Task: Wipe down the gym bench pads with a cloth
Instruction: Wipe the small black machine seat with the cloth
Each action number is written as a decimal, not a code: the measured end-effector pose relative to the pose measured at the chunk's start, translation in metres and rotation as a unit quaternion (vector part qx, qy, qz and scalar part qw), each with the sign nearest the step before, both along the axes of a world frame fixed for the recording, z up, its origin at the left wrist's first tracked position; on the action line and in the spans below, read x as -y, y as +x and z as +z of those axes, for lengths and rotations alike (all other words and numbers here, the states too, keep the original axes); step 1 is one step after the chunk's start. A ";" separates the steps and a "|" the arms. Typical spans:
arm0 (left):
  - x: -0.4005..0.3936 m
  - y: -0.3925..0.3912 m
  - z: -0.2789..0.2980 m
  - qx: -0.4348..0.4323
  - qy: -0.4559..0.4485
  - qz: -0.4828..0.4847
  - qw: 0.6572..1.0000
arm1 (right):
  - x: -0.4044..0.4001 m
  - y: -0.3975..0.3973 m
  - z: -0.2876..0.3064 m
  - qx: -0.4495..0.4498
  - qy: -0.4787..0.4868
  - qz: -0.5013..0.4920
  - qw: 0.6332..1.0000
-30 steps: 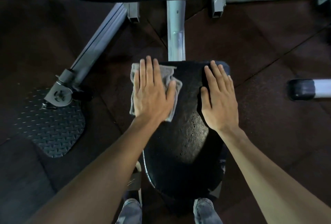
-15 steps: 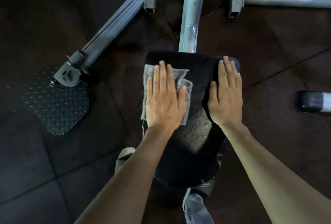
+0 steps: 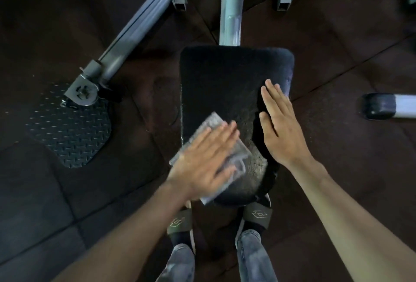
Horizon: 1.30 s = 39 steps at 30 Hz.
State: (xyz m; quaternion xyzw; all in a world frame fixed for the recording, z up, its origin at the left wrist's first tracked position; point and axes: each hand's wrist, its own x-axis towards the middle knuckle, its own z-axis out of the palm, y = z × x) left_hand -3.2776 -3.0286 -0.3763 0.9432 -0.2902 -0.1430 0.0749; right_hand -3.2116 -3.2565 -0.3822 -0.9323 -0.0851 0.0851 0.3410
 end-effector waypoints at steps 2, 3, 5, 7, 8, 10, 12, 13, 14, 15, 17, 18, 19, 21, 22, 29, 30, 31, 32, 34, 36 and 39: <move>-0.005 0.044 -0.003 0.028 -0.011 0.073 0.997 | 0.003 -0.003 0.005 -0.014 0.046 -0.032 0.998; 0.002 0.068 -0.003 0.037 -0.008 0.126 0.991 | 0.004 -0.004 0.006 -0.023 0.083 -0.058 0.995; 0.032 0.105 -0.004 0.053 0.017 0.196 0.979 | 0.004 -0.004 0.010 -0.038 0.184 -0.117 0.975; 0.071 0.114 -0.005 0.058 0.027 0.193 0.979 | 0.005 -0.004 0.016 -0.024 0.262 -0.193 0.945; 0.088 0.106 -0.006 0.067 0.031 0.168 0.983 | 0.005 -0.005 0.020 -0.010 0.272 -0.230 0.934; 0.107 0.073 -0.005 0.065 0.036 0.105 0.992 | 0.006 -0.009 0.029 0.009 0.251 -0.292 0.923; 0.104 0.037 0.005 0.009 -0.003 0.042 0.999 | 0.005 -0.019 0.034 0.011 0.219 -0.333 0.917; 0.094 0.022 0.012 -0.022 -0.040 0.001 0.999 | 0.001 -0.023 0.035 0.017 0.203 -0.344 0.917; 0.083 0.015 0.022 -0.055 -0.090 -0.036 0.994 | -0.005 -0.026 0.037 0.025 0.189 -0.345 0.919; 0.067 0.012 0.029 -0.077 -0.141 -0.050 0.986 | -0.013 -0.029 0.037 0.033 0.173 -0.340 0.924; 0.031 0.028 0.035 -0.027 -0.153 -0.004 0.988 | -0.037 -0.036 0.036 0.036 0.105 -0.309 0.944; 0.014 0.044 0.031 0.015 -0.131 0.050 0.990 | -0.051 -0.041 0.033 0.023 0.028 -0.285 0.958; -0.004 0.060 0.026 0.031 -0.119 0.113 0.986 | -0.064 -0.047 0.028 0.003 -0.068 -0.260 0.963; -0.026 0.087 0.011 -0.011 -0.104 0.180 0.978 | -0.087 -0.058 0.015 -0.029 -0.215 -0.229 0.949; -0.029 0.095 0.004 -0.029 -0.087 0.176 0.980 | -0.095 -0.059 0.011 -0.034 -0.254 -0.230 0.939; -0.041 0.105 -0.012 -0.068 -0.139 0.150 0.977 | -0.131 -0.020 0.005 -0.011 -0.268 -0.143 0.953; -0.042 0.106 -0.011 -0.073 -0.143 0.148 0.976 | -0.135 -0.026 0.005 -0.010 -0.268 -0.118 0.956; -0.041 0.107 -0.011 -0.078 -0.150 0.150 0.974 | -0.139 -0.036 0.006 -0.010 -0.268 -0.086 0.959; -0.040 0.106 -0.010 -0.079 -0.153 0.151 0.973 | -0.141 -0.049 0.007 -0.007 -0.267 -0.044 0.963; -0.039 0.105 -0.007 -0.080 -0.148 0.152 0.974 | -0.139 -0.074 0.009 0.003 -0.259 0.047 0.965; -0.042 0.107 -0.004 -0.084 -0.133 0.147 0.976 | -0.121 -0.091 0.010 0.009 -0.260 0.105 0.960; -0.052 0.115 0.000 -0.075 -0.090 0.115 0.986 | -0.084 -0.092 0.012 0.004 -0.313 0.079 0.946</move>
